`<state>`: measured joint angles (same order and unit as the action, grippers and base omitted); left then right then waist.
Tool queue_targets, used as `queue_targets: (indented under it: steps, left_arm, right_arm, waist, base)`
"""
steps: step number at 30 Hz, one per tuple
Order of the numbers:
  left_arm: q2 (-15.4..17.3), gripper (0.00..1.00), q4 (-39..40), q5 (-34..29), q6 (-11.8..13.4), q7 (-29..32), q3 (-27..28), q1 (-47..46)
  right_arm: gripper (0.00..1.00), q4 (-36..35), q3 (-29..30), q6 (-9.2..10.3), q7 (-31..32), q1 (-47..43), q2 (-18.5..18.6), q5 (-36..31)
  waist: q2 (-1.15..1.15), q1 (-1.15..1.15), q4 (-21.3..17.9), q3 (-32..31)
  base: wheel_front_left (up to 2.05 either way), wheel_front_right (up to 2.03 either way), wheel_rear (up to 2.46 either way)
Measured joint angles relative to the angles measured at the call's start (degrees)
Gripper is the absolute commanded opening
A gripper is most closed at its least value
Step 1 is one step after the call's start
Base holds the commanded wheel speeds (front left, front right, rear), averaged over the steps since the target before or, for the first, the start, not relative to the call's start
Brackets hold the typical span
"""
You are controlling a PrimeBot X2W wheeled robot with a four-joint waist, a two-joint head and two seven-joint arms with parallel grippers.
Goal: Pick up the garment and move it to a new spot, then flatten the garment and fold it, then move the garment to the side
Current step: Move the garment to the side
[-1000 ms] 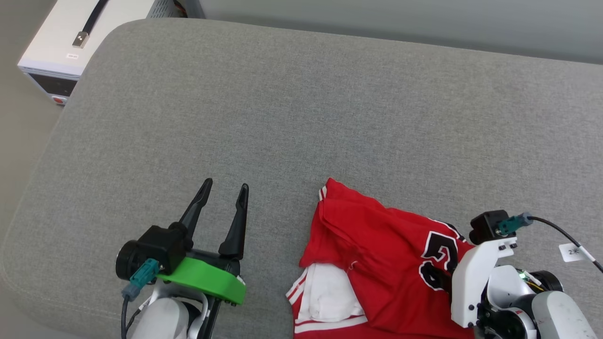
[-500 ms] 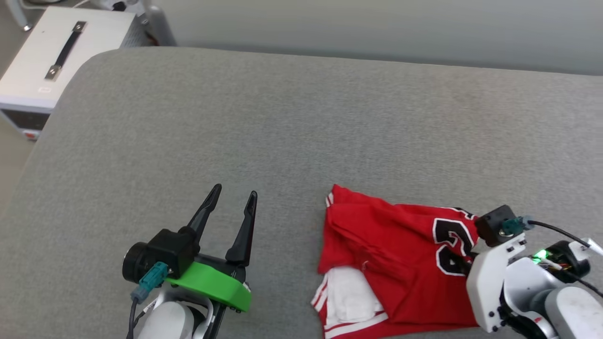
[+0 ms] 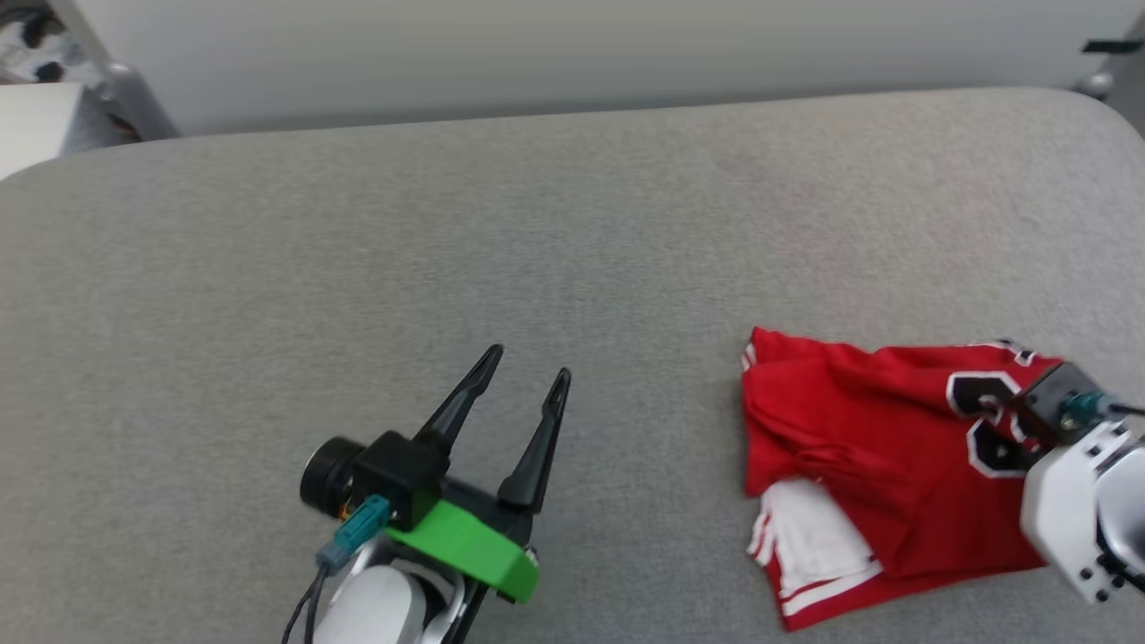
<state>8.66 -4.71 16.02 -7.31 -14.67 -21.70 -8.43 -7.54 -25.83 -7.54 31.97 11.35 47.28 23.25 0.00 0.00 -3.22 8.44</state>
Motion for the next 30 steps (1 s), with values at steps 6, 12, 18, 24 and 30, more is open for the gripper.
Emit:
queue_targets:
  steps: [6, 12, 18, 24, 30]
  left_arm:
    - [0.36, 1.00, 0.31, -0.93, 0.00, 0.00, -3.43, -5.31]
    - [2.87, 1.00, 2.15, -1.89, 0.00, 0.00, -4.57, -12.00]
    - [5.81, 1.00, 4.27, -2.77, 0.00, 0.10, -5.24, -17.10]
    - [7.21, 1.00, 9.03, -3.70, 0.00, 2.58, -4.92, -20.73]
    - [8.35, 1.00, 14.07, -4.32, 0.01, 4.94, -4.60, -22.84]
  right_arm:
    - [0.00, 2.56, 0.38, 0.00, -4.97, 4.07, 6.25, -0.82]
    - [0.00, 10.10, 1.97, -0.01, -12.10, 8.21, 9.03, -1.47]
    - [0.00, 21.39, 3.75, -0.01, -18.12, 14.70, 8.35, -3.52]
    - [0.00, 31.60, 8.09, -0.02, -22.86, 20.61, 6.95, -7.27]
    - [0.00, 39.10, 12.46, -0.02, -26.84, 25.51, 5.94, -10.29]
  waist:
    - [0.00, 0.00, -3.40, 4.04]
    - [0.00, 0.00, -5.67, 10.33]
    - [0.00, 0.01, -7.66, 16.93]
    - [0.00, 0.01, -9.46, 22.91]
    - [0.00, 0.01, -10.58, 27.76]
  base:
    - [0.00, 0.00, 0.00]
    - [0.00, 0.00, 0.00]
    - [0.00, 0.00, 0.00]
    - [0.00, 0.00, 0.00]
    - [0.00, 0.00, 0.00]
